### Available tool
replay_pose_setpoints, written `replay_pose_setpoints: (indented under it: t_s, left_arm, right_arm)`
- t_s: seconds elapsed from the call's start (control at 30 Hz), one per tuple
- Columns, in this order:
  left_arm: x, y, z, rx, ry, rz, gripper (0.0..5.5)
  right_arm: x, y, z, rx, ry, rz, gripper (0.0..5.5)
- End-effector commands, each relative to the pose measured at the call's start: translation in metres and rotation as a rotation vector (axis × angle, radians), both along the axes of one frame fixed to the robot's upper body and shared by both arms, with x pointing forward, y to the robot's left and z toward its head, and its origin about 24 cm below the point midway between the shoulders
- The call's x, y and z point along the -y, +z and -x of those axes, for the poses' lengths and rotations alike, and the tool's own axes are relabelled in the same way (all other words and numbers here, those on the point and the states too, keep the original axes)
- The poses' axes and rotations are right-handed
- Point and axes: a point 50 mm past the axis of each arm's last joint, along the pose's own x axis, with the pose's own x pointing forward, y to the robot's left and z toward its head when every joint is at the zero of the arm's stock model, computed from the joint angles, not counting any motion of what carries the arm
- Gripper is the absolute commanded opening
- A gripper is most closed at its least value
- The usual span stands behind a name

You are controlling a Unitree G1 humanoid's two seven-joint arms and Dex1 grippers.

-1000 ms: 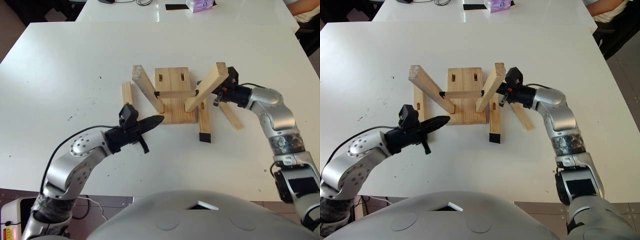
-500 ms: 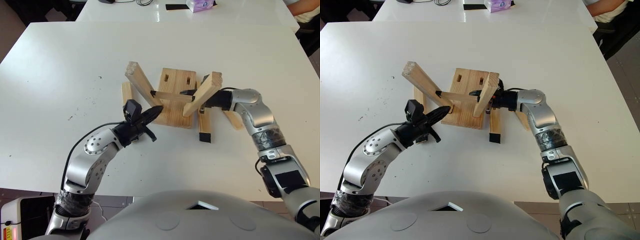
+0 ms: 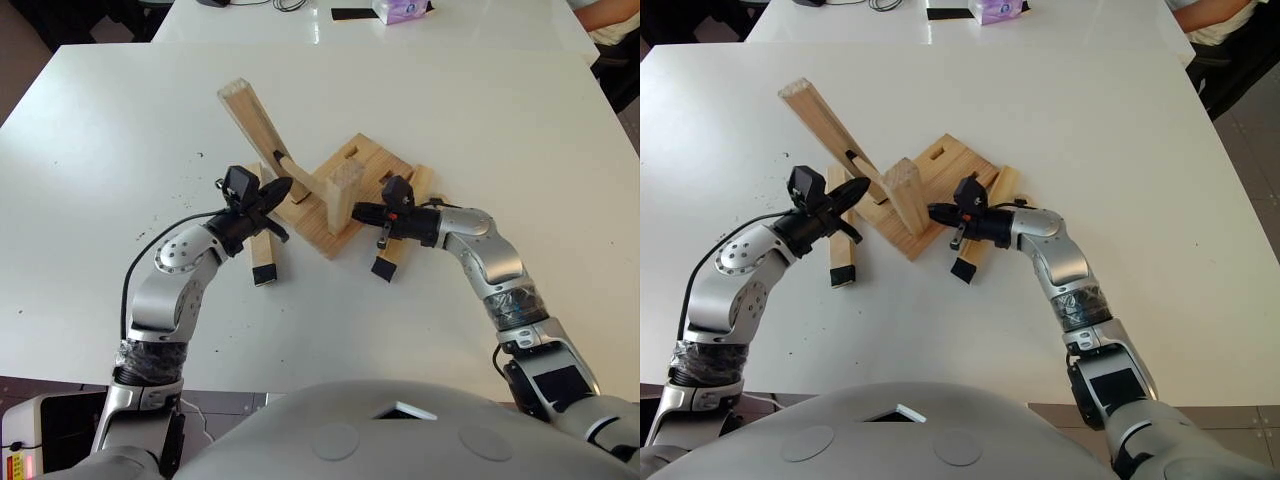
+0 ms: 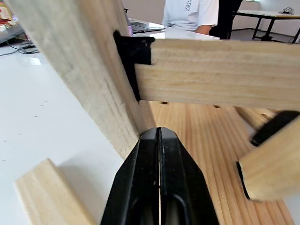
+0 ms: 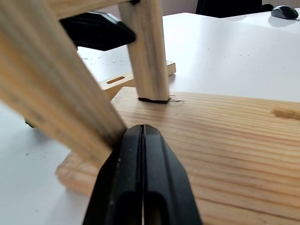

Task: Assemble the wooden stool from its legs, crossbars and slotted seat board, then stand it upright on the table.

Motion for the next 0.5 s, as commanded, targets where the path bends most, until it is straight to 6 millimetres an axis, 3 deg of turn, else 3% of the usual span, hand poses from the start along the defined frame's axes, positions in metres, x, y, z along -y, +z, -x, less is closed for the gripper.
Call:
replay_pose_setpoints:
  t_s: [0.03,0.13,0.27,0.33,0.43,0.5]
  left_arm:
    - [-0.007,0.003,-0.014,0.032,0.015,-0.039,0.00]
    - [-0.002,0.006,-0.027,0.059,0.003,-0.041,0.00]
    - [0.006,0.010,-0.034,0.085,-0.026,-0.023,0.00]
    - [0.007,0.009,-0.036,0.089,-0.028,-0.030,0.00]
    - [0.001,0.008,-0.034,0.085,0.001,-0.028,0.00]
    - [-0.003,0.007,-0.029,0.078,0.012,-0.025,0.00]
  right_arm:
    - [-0.015,0.000,0.015,-0.032,0.048,-0.015,0.02]
    - [-0.022,0.002,0.019,-0.056,0.057,-0.031,0.02]
    - [-0.011,0.014,0.013,-0.042,0.043,-0.028,0.02]
    - [0.004,0.028,-0.003,0.014,-0.006,-0.023,0.02]
    - [0.027,0.050,-0.046,0.142,-0.153,0.045,0.02]
    - [0.033,0.052,-0.069,0.198,-0.181,0.155,0.02]
